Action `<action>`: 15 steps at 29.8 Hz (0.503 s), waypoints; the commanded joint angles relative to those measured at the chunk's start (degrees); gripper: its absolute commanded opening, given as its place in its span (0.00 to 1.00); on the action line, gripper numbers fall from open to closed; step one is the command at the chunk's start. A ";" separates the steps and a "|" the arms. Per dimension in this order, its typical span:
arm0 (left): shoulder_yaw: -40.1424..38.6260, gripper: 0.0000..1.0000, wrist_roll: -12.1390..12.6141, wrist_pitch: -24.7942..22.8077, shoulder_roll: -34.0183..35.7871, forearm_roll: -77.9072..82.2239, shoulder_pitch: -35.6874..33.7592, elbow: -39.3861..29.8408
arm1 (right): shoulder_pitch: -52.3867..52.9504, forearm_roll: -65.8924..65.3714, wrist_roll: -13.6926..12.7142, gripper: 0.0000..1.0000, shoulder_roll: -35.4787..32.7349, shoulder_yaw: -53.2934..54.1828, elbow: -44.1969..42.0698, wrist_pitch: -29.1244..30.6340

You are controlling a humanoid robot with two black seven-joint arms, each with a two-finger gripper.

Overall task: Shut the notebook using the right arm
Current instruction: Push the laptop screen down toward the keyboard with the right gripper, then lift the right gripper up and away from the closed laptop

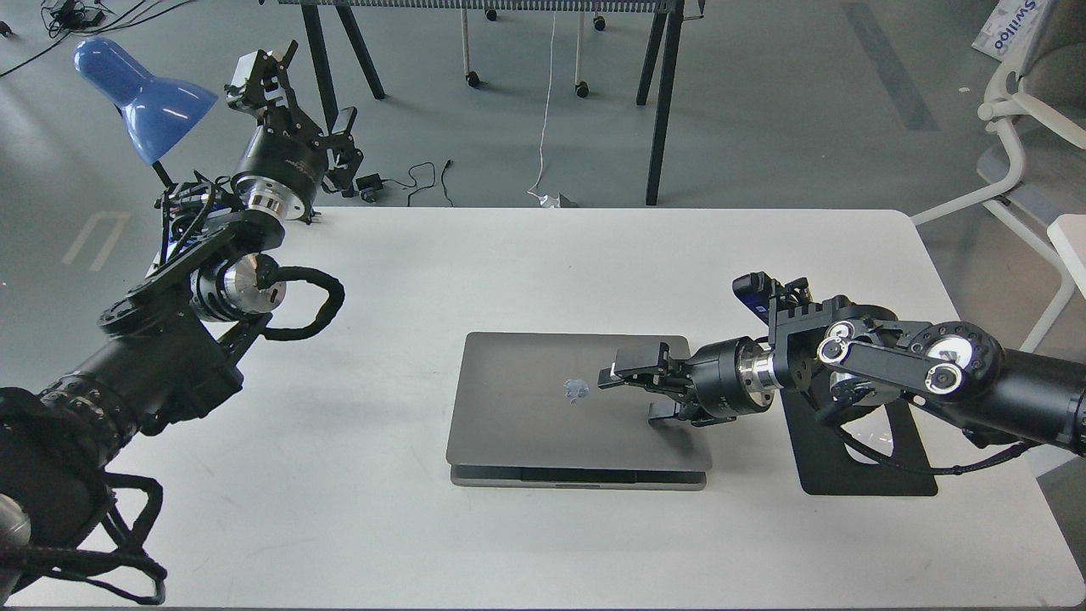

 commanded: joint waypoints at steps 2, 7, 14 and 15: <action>0.00 1.00 0.00 0.00 0.00 0.01 0.00 0.00 | -1.79 -2.46 -0.07 1.00 0.04 0.00 -0.29 -1.65; 0.00 1.00 0.00 0.00 0.00 0.01 0.00 0.00 | -2.49 -2.55 -0.07 1.00 0.22 0.00 -0.46 -1.82; 0.00 1.00 0.00 0.00 0.00 0.01 0.00 0.00 | -2.41 -2.38 -0.07 1.00 0.22 0.09 -0.20 -2.09; 0.00 1.00 0.00 0.00 0.00 0.01 0.00 0.00 | -2.15 -2.29 -0.07 1.00 0.22 0.27 -0.11 -2.00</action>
